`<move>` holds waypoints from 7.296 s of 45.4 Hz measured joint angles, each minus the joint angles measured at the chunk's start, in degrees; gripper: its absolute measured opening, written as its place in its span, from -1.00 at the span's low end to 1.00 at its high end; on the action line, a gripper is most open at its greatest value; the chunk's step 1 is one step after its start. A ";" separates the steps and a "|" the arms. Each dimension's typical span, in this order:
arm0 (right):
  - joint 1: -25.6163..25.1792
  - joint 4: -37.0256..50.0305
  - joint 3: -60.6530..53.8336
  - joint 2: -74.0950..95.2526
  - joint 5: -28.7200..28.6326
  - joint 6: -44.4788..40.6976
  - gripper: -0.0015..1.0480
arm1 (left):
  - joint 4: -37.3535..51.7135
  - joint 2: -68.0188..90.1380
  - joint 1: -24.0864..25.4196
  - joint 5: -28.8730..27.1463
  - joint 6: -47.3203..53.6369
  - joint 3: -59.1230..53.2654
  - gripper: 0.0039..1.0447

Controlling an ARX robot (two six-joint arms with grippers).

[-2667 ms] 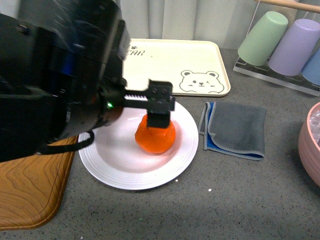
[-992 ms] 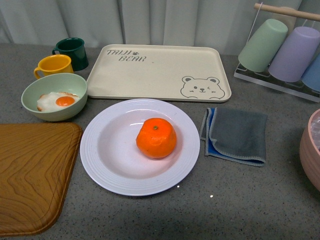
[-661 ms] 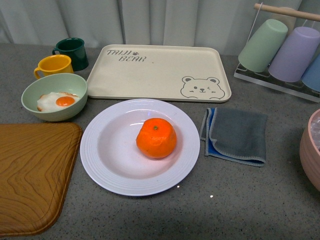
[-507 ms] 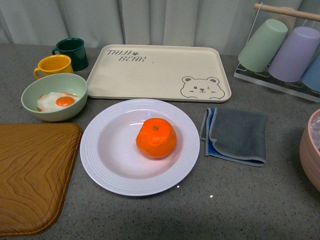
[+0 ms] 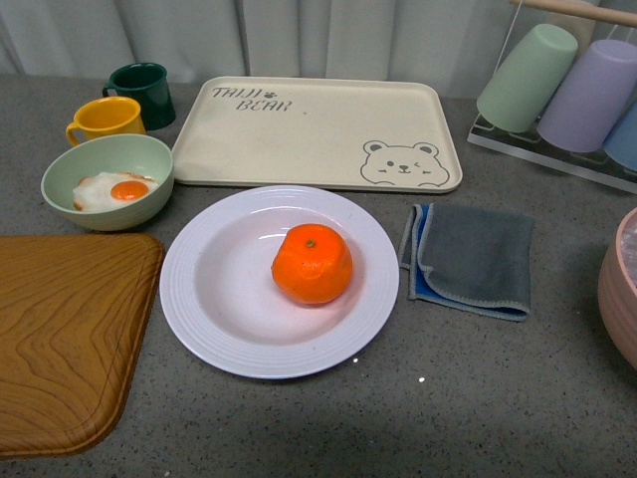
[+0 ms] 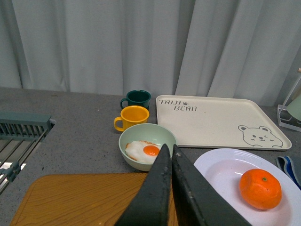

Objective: Place orange and plate with both arms

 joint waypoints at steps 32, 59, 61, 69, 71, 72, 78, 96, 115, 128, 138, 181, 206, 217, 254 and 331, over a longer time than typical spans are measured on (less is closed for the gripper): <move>14.14 26.75 25.53 87.47 -18.05 22.67 0.82 | -0.02 -0.09 0.00 -0.02 0.17 0.00 0.88; 17.84 26.03 42.34 115.80 -28.57 41.79 0.82 | -0.02 -0.09 0.00 0.00 0.17 0.00 0.88; 18.16 25.83 43.17 116.85 -28.50 42.56 0.82 | -0.02 -0.09 0.00 -0.02 0.17 0.00 0.88; 19.10 23.74 46.86 120.48 -28.44 45.55 0.82 | -0.02 -0.09 0.00 0.00 0.17 0.00 0.88; 19.21 23.10 47.56 121.04 -28.35 46.03 0.82 | -0.02 -0.09 0.00 0.00 0.17 0.00 0.88; 19.28 22.64 47.98 121.28 -28.15 46.27 0.81 | -0.02 -0.09 0.00 -0.02 0.17 0.00 0.88; 19.39 21.40 48.96 122.14 -27.74 47.32 0.52 | -0.02 -0.09 0.00 0.00 0.17 0.00 0.88; 19.19 19.26 52.46 126.60 -27.63 49.31 -0.69 | -0.02 -0.09 -0.02 -0.02 0.17 0.00 0.88; 18.38 26.08 49.18 120.45 -30.97 51.45 -0.96 | -0.02 -0.09 0.00 -0.02 0.17 0.00 0.88; 14.69 37.44 47.65 118.71 -32.02 55.91 -0.98 | -0.02 -0.09 0.00 0.00 0.17 0.00 0.88; 12.85 40.37 55.28 121.70 -33.31 59.23 -0.98 | -0.02 -0.09 0.00 0.00 0.17 0.00 0.88; 12.94 43.89 71.41 126.86 4.09 18.47 -0.10 | -0.04 -0.11 0.00 0.02 0.17 0.00 0.88; 6.45 71.87 23.54 95.73 6.29 0.59 -0.98 | -0.07 -0.11 0.00 -0.02 0.17 0.00 0.88; 4.57 66.82 15.69 82.82 4.63 0.55 -0.98 | -0.07 -0.11 0.00 0.00 0.20 0.00 0.88; 0.20 40.81 0.76 42.05 0.15 0.55 -0.98 | -0.07 -0.11 0.00 -0.02 0.20 0.00 0.88; 0.20 0.11 0.02 -0.22 -0.02 0.46 -0.49 | -0.09 -0.13 0.00 -0.02 0.20 0.00 0.88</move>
